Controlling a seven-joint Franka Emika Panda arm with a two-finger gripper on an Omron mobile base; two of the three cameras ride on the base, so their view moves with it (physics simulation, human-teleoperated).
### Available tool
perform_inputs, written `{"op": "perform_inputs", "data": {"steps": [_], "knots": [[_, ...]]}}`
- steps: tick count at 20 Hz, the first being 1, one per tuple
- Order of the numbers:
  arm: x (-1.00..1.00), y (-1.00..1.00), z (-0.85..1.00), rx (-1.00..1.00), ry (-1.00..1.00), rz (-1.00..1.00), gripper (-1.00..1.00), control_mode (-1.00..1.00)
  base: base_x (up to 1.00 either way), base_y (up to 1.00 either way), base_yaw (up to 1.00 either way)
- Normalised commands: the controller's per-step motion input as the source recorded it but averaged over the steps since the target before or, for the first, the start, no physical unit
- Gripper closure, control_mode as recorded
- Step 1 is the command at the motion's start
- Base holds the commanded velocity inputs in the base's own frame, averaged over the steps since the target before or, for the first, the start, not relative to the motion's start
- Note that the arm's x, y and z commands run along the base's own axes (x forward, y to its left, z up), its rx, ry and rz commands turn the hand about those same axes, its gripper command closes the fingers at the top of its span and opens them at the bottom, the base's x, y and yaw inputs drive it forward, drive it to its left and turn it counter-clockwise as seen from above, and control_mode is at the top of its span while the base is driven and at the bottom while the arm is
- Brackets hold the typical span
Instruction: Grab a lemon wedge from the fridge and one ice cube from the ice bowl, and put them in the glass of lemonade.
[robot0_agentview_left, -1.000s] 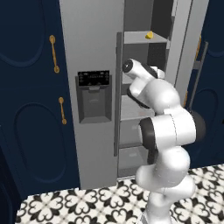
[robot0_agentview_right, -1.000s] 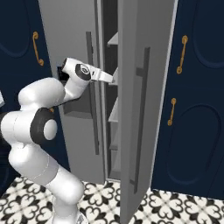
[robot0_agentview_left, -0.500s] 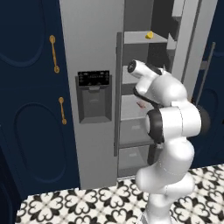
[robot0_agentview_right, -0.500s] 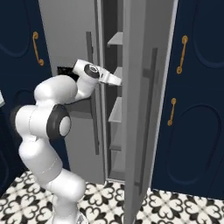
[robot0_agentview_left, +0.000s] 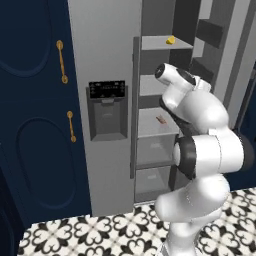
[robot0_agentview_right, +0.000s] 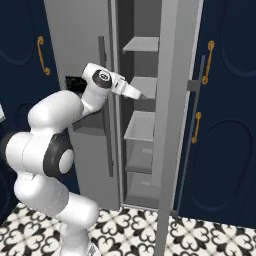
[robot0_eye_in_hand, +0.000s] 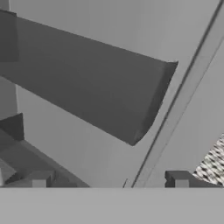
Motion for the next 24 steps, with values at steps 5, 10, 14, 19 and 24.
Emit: {"op": "perform_inputs", "data": {"steps": [5, 10, 14, 19, 24], "knots": [[-0.44, 1.00, 0.72, 0.01, 0.11, 0.35, -1.00, -1.00, 0.00, 0.00, 0.00], [-0.94, 0.54, 0.10, 0.23, 0.25, 0.39, -1.00, -1.00, 0.00, 0.00, 0.00], [-1.00, 0.02, -0.91, 0.44, 0.03, 0.35, -1.00, -1.00, 0.00, 0.00, 0.00], [-0.97, 0.12, 0.16, 0.18, -0.41, 0.11, -1.00, -1.00, 0.00, 0.00, 0.00], [-0.47, 0.07, 0.79, 0.01, 0.08, 0.01, -1.00, -1.00, 0.00, 0.00, 0.00]]}}
